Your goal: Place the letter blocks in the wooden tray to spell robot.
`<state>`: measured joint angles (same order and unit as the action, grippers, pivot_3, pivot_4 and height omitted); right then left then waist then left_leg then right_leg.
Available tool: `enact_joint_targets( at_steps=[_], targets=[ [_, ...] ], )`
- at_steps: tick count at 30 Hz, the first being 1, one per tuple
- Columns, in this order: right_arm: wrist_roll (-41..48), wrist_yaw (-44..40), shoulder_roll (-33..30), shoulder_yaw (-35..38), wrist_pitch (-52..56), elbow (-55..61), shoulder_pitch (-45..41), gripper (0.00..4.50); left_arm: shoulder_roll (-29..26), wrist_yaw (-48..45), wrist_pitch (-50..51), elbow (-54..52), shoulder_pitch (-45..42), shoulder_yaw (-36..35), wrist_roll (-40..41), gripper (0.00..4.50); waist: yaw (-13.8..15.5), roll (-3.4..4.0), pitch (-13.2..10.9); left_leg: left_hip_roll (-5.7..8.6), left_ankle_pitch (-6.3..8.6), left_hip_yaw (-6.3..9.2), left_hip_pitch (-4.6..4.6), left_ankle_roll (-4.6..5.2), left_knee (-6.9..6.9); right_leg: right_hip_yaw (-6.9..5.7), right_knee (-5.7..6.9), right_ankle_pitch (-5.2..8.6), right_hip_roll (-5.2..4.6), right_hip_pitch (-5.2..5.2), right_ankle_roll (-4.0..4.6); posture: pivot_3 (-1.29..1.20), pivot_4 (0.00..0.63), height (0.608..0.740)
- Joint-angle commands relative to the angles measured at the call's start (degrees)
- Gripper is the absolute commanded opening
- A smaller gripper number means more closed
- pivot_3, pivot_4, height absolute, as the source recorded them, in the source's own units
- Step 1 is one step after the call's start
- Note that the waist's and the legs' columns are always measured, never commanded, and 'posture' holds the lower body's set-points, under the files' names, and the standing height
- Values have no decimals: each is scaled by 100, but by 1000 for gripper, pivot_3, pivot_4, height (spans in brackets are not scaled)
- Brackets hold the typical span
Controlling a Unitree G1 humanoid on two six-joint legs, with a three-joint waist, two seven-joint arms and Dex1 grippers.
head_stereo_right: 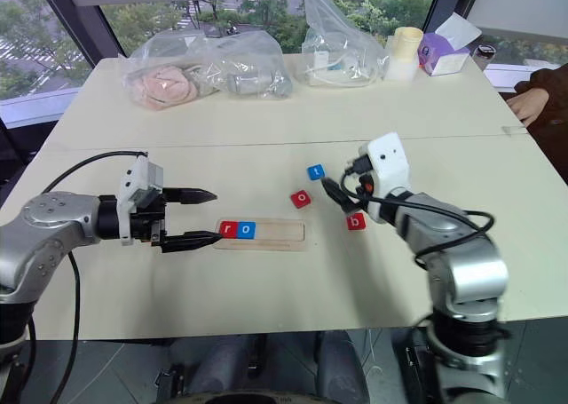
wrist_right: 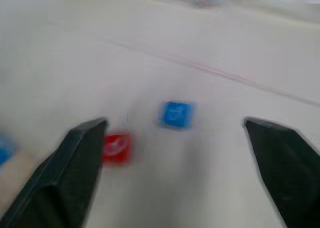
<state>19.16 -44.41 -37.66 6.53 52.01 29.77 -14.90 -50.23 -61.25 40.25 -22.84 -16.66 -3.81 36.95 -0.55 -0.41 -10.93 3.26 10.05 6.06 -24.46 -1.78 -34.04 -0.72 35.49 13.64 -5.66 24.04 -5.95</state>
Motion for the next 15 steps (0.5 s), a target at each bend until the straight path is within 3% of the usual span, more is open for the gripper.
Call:
enact_joint_targets(
  at_steps=[1, 6, 15],
  targets=[
    [-249, -1889, -903, -466, -2290, -1026, 337, 4417, -131, -34, 16, -176, -15, -79, 47, 4500, -33, -7, -3, -1, 3, -5, 1, 5, 0, 1, -4, 0, 0, -2, -1, 0, 150, 740],
    [-740, -2548, -1023, -916, -4238, -3279, -413, 4417, -395, -156, -25, -516, 365, -35, -41, 4500, -199, -12, -8, -19, 5, -35, 14, 7, -4, 13, -2, -22, 6, 0, 12, 0, 150, 740],
    [-1090, -3042, -650, -1348, -5455, -5196, -1333, 4417, -493, -134, -333, -842, 772, 300, -406, 4500, -39, -19, -15, -18, 4, -40, 10, 6, -7, 23, 0, -35, 9, 6, 32, 0, 150, 740]
  ],
)
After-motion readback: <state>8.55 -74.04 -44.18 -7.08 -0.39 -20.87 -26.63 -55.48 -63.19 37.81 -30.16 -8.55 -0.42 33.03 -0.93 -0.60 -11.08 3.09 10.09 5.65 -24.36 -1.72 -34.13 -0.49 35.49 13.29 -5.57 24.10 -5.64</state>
